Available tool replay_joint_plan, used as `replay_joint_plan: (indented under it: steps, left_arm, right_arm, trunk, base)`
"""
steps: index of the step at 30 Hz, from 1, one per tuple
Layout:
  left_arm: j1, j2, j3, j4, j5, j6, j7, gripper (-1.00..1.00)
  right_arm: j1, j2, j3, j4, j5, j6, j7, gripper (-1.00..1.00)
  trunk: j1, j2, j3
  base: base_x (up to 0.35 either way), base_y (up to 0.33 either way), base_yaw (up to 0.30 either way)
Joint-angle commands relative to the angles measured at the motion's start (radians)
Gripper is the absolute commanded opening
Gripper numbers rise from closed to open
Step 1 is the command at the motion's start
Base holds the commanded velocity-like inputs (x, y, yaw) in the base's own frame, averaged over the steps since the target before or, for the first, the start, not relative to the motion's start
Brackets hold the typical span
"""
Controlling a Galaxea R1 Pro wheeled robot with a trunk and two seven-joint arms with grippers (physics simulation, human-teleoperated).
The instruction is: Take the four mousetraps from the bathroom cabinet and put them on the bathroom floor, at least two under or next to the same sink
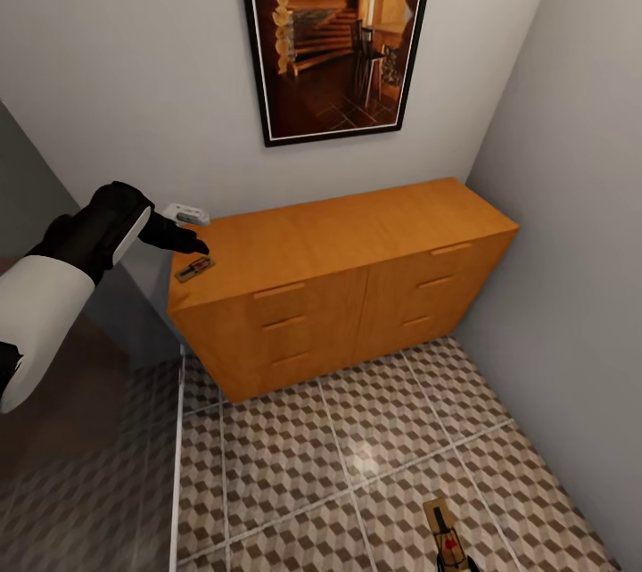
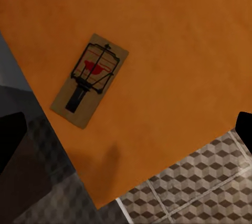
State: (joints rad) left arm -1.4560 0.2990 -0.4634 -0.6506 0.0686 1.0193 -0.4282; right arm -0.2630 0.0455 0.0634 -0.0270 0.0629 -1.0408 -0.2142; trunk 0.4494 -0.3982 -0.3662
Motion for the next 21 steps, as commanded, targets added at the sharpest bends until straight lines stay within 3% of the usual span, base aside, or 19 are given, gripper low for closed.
replay_joint_plan:
  steps: [1,21]
  left_arm:
    - [-0.001,0.002,-0.006,-0.001,0.007,0.003,0.002,1.0]
    - [-0.001,0.002,-0.006,0.0,0.007,0.003,0.002,1.0]
  right_arm:
    - [-0.001,0.0,0.006,0.001,0.005,-0.002,-0.01,-1.0]
    - [-0.001,0.0,0.006,0.001,0.006,-0.002,-0.01,-1.0]
  trunk:
    - [0.001,-0.002,-0.002]
    - [0.001,-0.002,-0.002]
  base:
    - [0.021,0.0,0.0]
    - [0.001,0.0,0.0]
